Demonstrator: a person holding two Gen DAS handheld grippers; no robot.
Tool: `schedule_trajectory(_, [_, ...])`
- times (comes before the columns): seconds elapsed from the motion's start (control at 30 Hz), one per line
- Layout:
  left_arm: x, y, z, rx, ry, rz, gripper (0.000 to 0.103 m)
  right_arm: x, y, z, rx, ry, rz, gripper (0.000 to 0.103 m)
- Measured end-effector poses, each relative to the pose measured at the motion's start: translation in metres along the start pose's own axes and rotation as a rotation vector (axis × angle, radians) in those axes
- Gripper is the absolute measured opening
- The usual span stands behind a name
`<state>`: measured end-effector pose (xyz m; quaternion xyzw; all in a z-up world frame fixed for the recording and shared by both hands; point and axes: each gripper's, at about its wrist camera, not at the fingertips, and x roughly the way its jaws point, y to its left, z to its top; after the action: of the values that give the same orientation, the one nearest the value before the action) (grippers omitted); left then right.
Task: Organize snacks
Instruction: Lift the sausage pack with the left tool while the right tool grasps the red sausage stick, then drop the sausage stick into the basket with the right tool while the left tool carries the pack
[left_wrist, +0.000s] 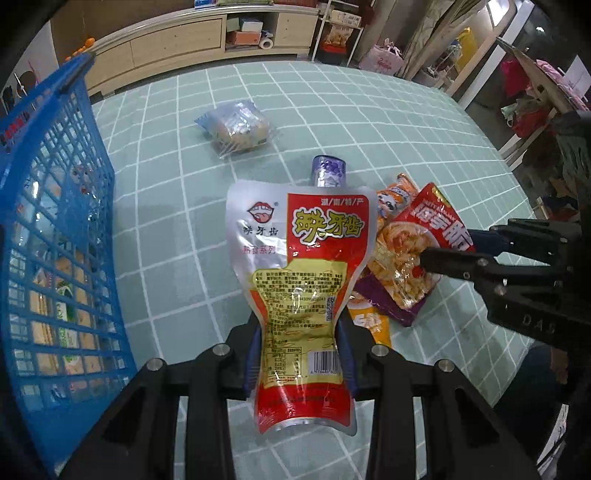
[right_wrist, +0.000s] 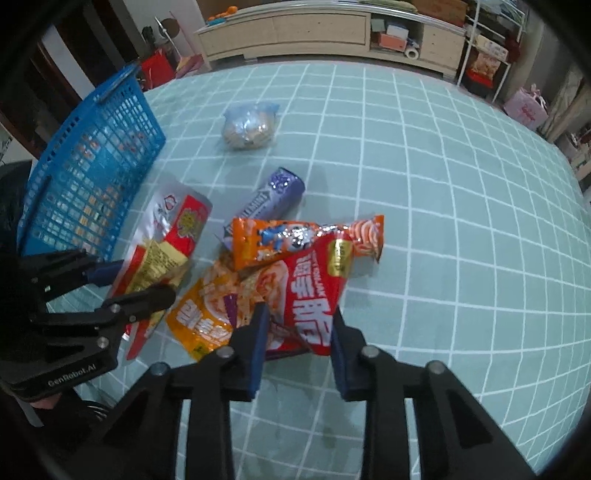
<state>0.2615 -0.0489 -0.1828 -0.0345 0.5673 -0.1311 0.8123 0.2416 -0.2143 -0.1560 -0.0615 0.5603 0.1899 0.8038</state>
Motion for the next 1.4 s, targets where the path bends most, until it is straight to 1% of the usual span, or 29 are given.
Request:
schedule_trajectory(0.03, [-0.004, 0.000, -0.002, 0.002, -0.006, 0.000, 0.033, -0.005, 0.001, -0.001, -0.001, -0.011, -0.004, 0.021])
schedule_trajectory(0.07, [-0.008, 0.001, -0.003, 0.006, -0.012, 0.001, 0.033, -0.010, 0.001, 0.000, 0.001, -0.016, -0.006, 0.018])
schedule_trajectory(0.1, [-0.011, 0.001, -0.003, 0.009, -0.019, 0.002, 0.033, -0.016, 0.003, -0.002, 0.001, -0.026, -0.009, 0.011])
schedule_trajectory(0.13, [-0.016, 0.001, -0.005, 0.011, -0.027, 0.003, 0.033, -0.023, 0.007, -0.004, -0.003, -0.036, -0.021, 0.011])
schedule_trajectory(0.2, [-0.026, 0.001, -0.008, 0.012, -0.042, 0.004, 0.033, -0.036, 0.003, -0.008, -0.018, -0.047, -0.036, 0.011])
schedule_trajectory(0.33, [-0.052, 0.004, -0.015, 0.000, -0.078, -0.009, 0.033, -0.053, 0.013, -0.010, -0.019, -0.091, -0.015, 0.011])
schedule_trajectory(0.4, [-0.062, 0.005, -0.016, -0.005, -0.093, -0.012, 0.033, -0.065, 0.018, -0.013, -0.023, -0.105, -0.018, 0.011])
schedule_trajectory(0.7, [-0.133, 0.019, -0.030, -0.003, -0.201, 0.003, 0.033, -0.110, 0.061, -0.007, -0.072, -0.197, -0.027, 0.011])
schedule_trajectory(0.87, [-0.172, 0.039, -0.034, -0.023, -0.253, 0.030, 0.033, -0.130, 0.091, 0.003, -0.105, -0.254, -0.007, 0.011])
schedule_trajectory(1.1, [-0.197, 0.075, -0.038, -0.085, -0.278, 0.072, 0.033, -0.139, 0.130, 0.016, -0.142, -0.304, 0.050, 0.011])
schedule_trajectory(1.4, [-0.216, 0.113, -0.041, -0.146, -0.299, 0.124, 0.033, -0.125, 0.178, 0.033, -0.204, -0.295, 0.118, 0.011])
